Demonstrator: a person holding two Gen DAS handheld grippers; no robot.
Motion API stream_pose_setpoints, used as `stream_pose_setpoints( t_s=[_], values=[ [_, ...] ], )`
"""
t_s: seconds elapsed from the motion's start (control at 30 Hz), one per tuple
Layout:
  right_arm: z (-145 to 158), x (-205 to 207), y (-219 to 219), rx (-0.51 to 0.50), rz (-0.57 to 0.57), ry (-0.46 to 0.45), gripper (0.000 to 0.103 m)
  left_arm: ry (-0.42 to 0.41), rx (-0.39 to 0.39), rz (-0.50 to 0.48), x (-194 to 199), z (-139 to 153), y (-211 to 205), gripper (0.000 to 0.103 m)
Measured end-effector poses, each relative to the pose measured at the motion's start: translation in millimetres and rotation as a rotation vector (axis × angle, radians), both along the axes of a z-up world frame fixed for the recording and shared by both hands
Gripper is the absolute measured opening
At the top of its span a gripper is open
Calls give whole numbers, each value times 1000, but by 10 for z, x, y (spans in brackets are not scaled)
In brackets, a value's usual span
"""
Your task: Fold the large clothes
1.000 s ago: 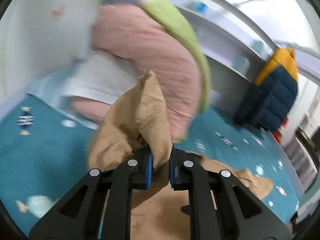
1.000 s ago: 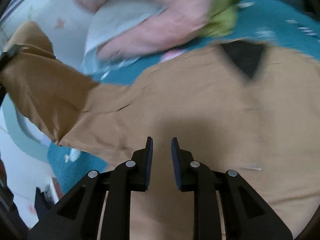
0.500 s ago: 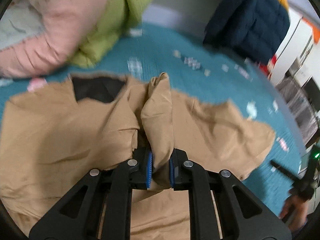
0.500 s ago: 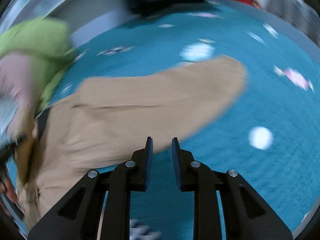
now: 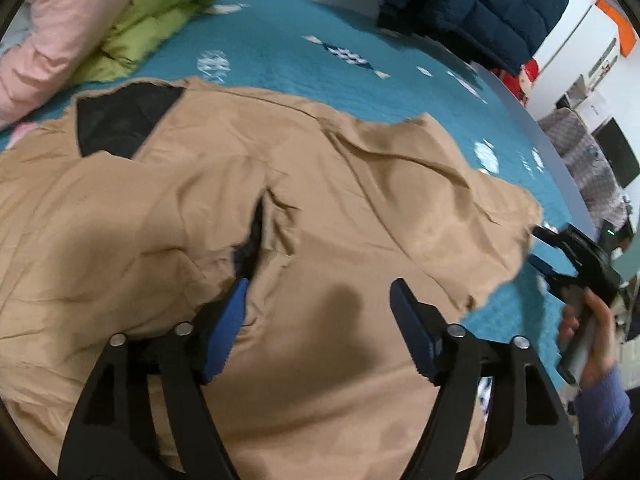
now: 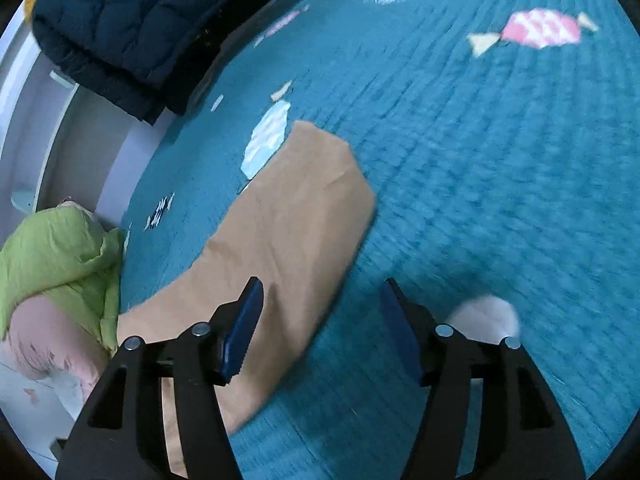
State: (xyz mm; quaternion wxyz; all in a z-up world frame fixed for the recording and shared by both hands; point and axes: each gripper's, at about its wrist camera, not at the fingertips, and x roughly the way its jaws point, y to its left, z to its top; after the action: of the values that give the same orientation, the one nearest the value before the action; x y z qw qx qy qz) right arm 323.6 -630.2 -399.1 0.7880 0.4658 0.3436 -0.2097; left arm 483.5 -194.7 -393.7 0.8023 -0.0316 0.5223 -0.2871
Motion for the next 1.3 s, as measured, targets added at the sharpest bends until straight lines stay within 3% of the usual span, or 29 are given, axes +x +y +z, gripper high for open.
stream_pose_setpoints(
  t_s=[0.07,0.1,0.13,0.17,0.23,0.37,0.4,0.47,0.53,0.6,0.7,0.8,0.87,0.93,1.07,1.17,1.3],
  values=[
    [-16,57,-45,15,-13,-12,60,31,-48,-12,-3,40,32,75],
    [-17,85,-78,18,-19,-21,52,39,-70,-11,-3,70,65,77],
    [-17,117,-108,21,-10,-28,29,45,-98,-9,-10,115,113,78],
    [1,138,-123,20,-2,-26,20,48,-122,-11,-18,159,150,80],
    [123,135,-100,-36,2,-52,12,51,-189,-21,-45,281,288,82],
    [512,198,86,-194,49,-94,9,5,-243,4,-97,512,630,86],
    [673,213,182,-240,66,-117,9,-15,-241,27,-103,551,747,86],
    [906,260,349,-311,92,-148,9,-60,-164,102,-90,574,947,87],
    [1129,287,541,-366,129,-194,8,-56,-10,201,-15,463,1131,87],
    [1357,336,780,-412,174,-241,8,35,84,235,69,252,1216,87],
    [1688,463,1265,-474,267,-319,8,193,171,196,166,-163,1164,86],
    [1954,560,1811,-476,369,-399,8,178,163,187,145,-120,1110,86],
    [2081,674,2256,-440,454,-444,9,157,46,185,102,45,1180,86],
    [2133,786,2665,-422,528,-473,9,88,-25,207,22,259,1333,87],
    [1957,1087,3526,-348,686,-460,9,-65,15,286,-144,595,1750,88],
    [1635,1292,4160,-263,784,-390,9,-88,32,367,-197,669,2171,88],
    [1094,1411,4900,-277,910,-258,9,-86,68,455,-229,643,2716,88]
  ],
)
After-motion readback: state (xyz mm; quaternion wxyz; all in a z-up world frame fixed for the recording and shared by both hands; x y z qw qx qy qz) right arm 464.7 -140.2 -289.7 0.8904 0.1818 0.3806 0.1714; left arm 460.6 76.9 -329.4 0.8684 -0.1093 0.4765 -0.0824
